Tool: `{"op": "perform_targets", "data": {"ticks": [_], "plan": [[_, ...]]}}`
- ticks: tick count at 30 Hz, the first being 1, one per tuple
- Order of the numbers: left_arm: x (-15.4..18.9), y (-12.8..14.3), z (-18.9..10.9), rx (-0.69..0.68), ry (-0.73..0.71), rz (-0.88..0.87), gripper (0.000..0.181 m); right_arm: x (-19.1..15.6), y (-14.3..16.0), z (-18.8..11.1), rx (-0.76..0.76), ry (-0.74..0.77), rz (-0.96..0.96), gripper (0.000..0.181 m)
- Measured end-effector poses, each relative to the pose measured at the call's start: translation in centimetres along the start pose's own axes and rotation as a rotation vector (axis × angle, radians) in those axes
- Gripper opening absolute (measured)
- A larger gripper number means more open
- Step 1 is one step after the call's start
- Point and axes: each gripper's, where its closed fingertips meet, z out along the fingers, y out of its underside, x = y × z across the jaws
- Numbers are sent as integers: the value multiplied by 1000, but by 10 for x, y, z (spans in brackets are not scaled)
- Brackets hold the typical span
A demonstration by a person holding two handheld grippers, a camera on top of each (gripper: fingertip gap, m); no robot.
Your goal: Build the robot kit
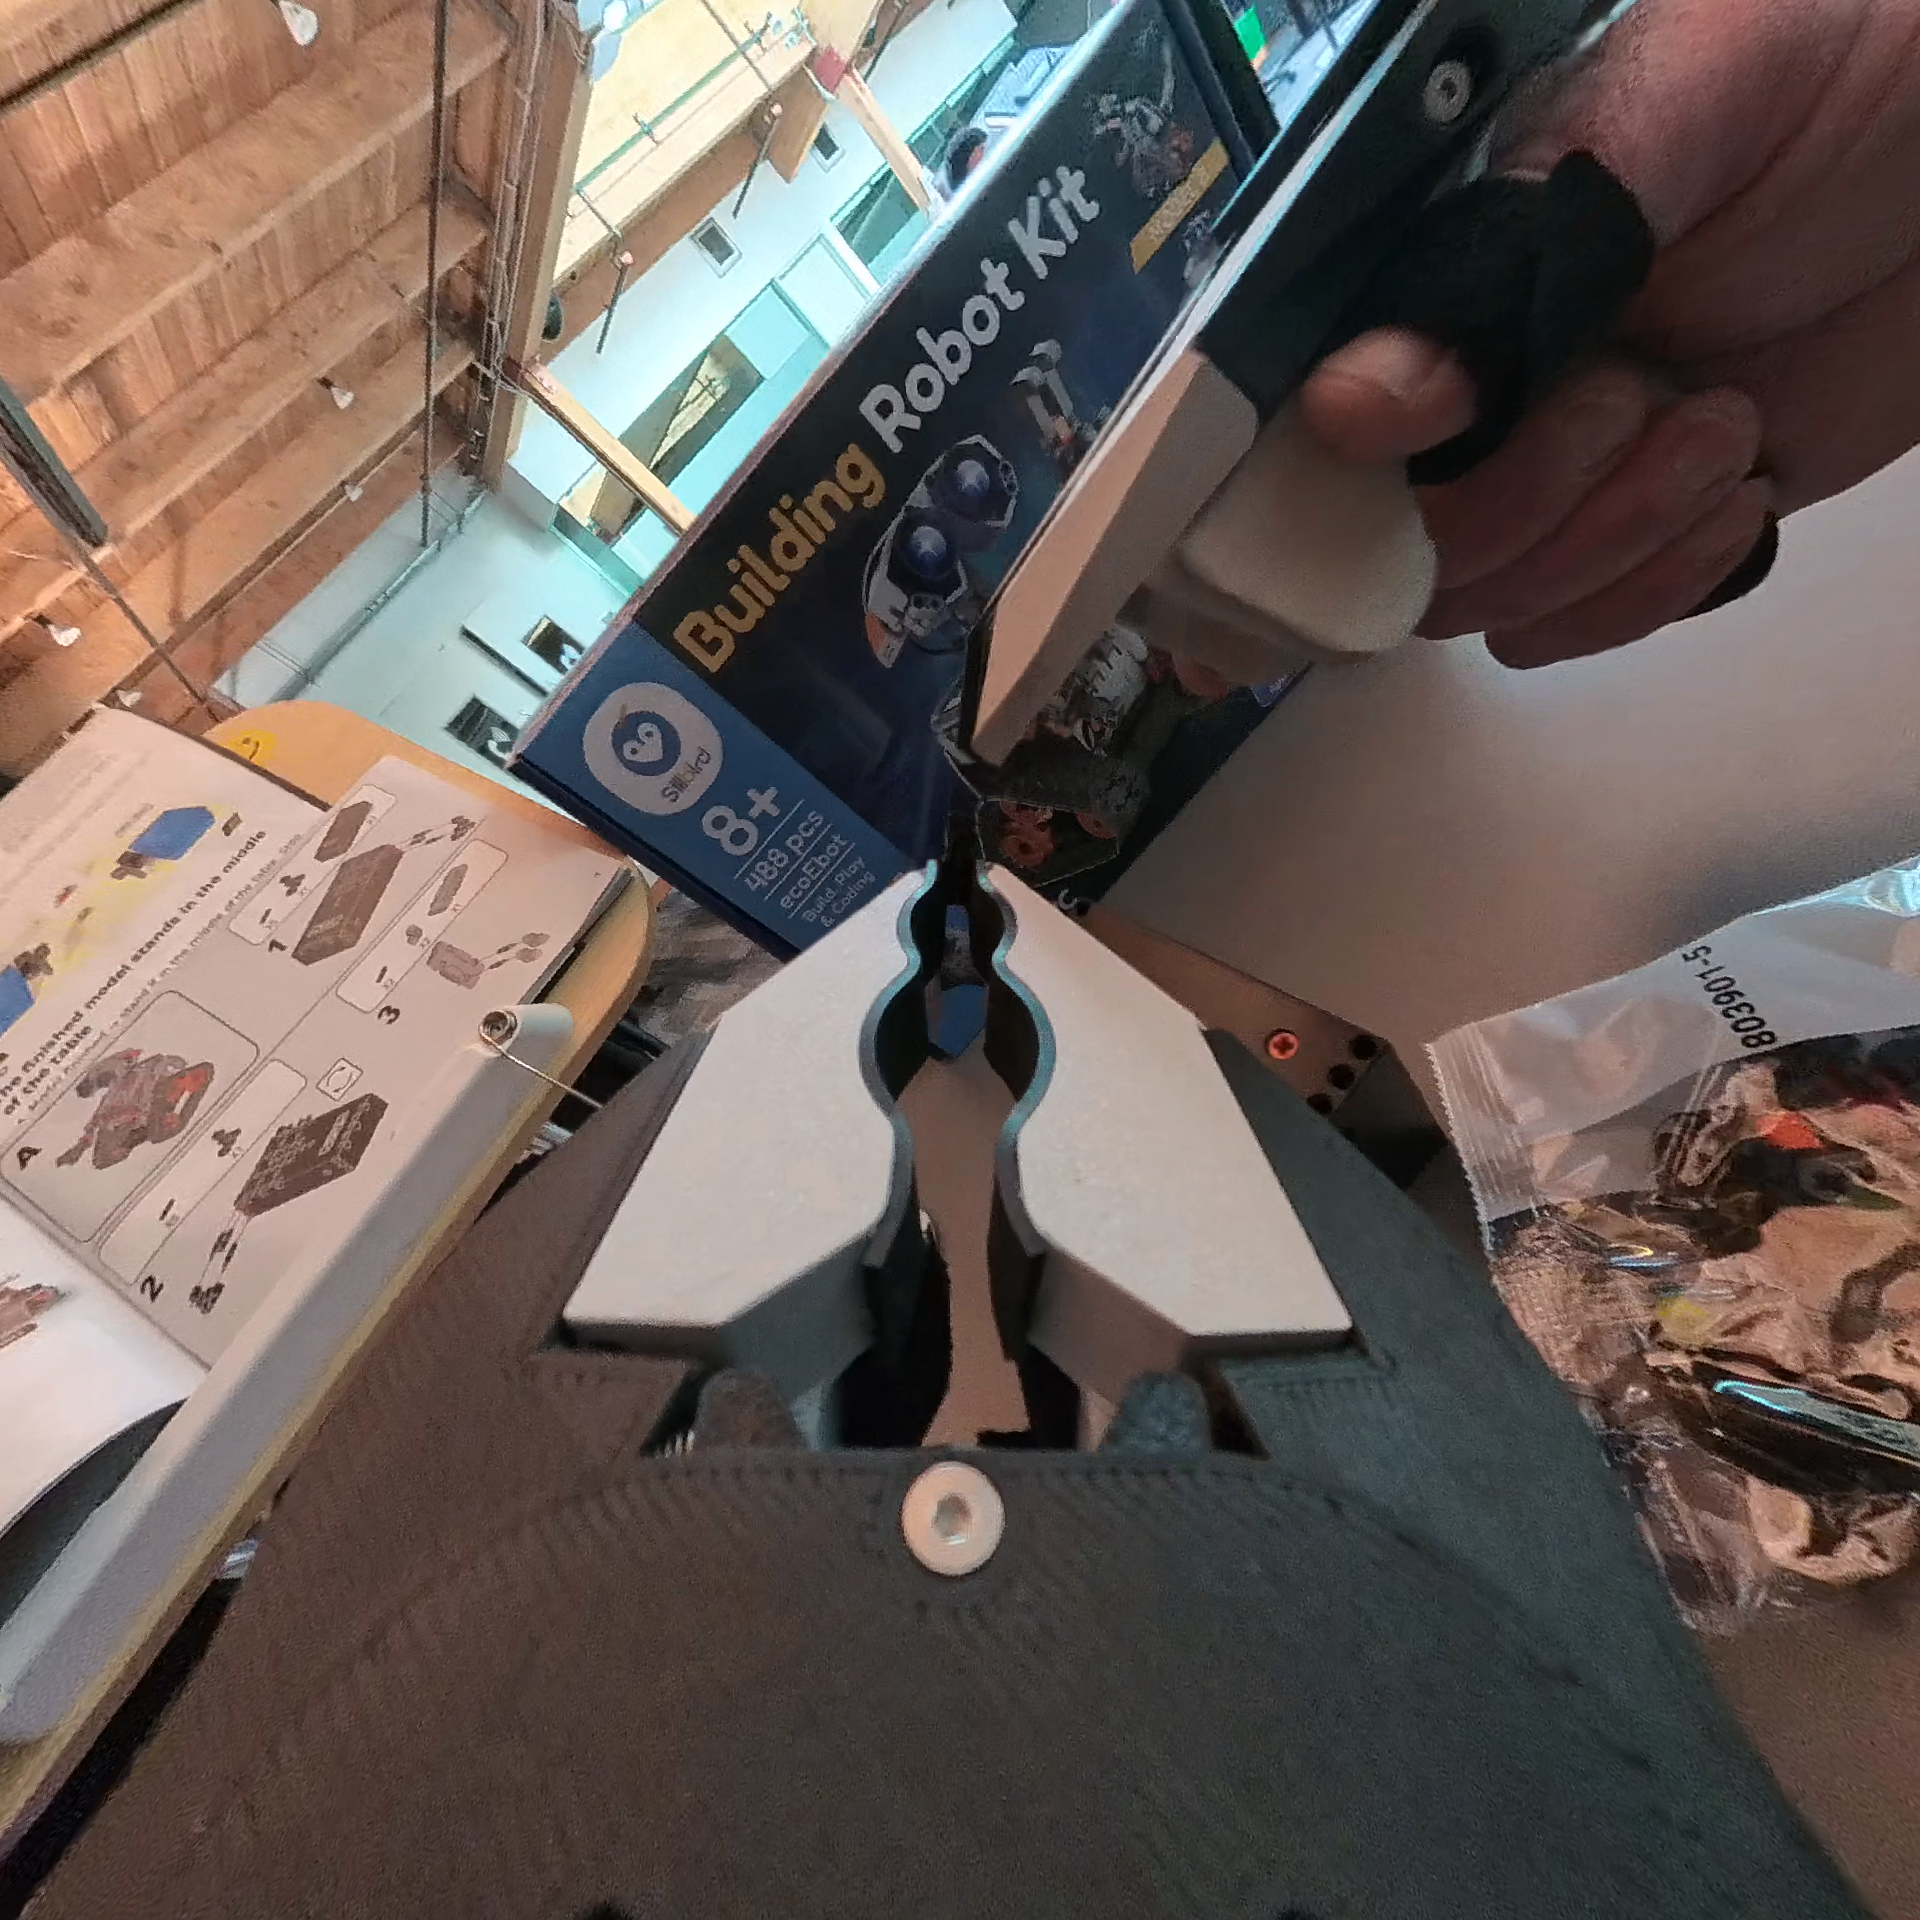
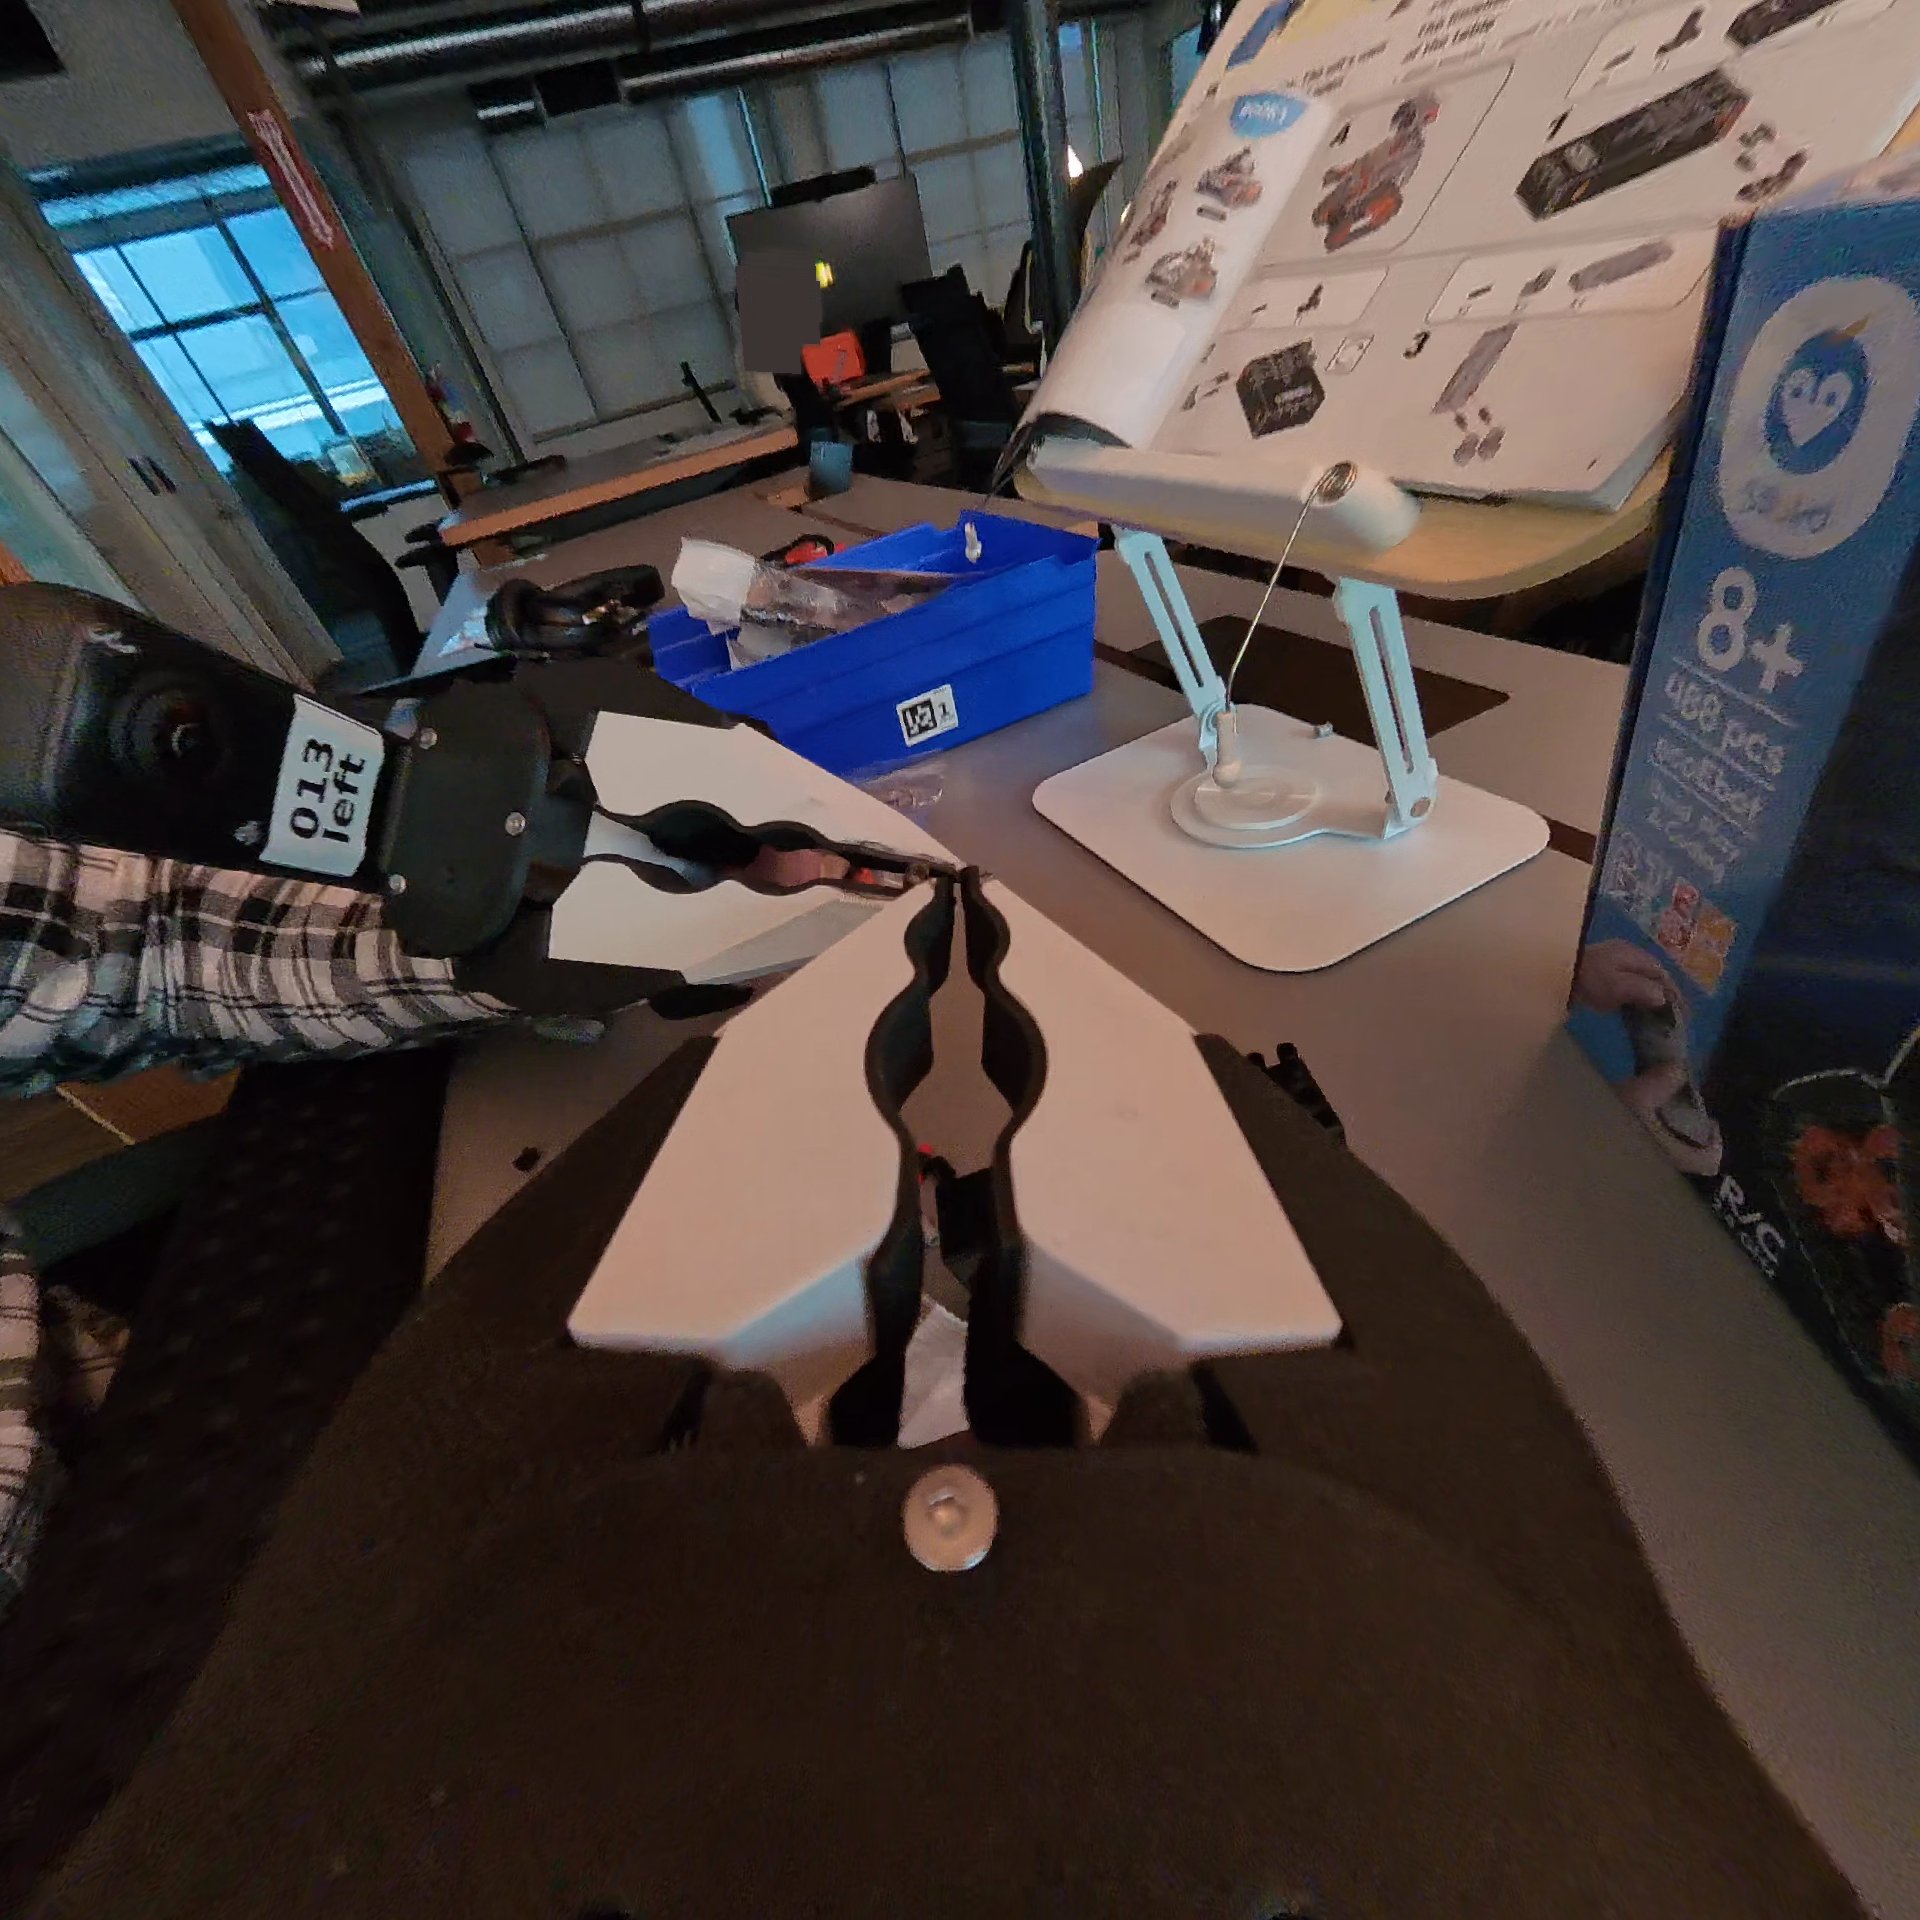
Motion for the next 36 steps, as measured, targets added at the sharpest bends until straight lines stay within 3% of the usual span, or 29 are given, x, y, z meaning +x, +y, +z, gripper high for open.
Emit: {"op": "perform_targets", "data": {"ticks": [8,15,19,24,29,36], "plan": [[12,-2,2,-16,-16,140,2,-6,13,7,-69,-37,15,14],[15,2,7,-22,-16,131,2,-6,19,8,-106,-22,1,3],[27,11,15,-31,158,-5,14,16,22,2,-154,79,-50,2],[54,39,20,-119,445,-145,34,56,39,-7,-349,265,-233,2],[73,39,23,-104,510,-104,39,76,57,-1,-540,327,-408,2],[82,45,28,-129,515,-96,29,87,61,7,-653,326,-500,2]]}}
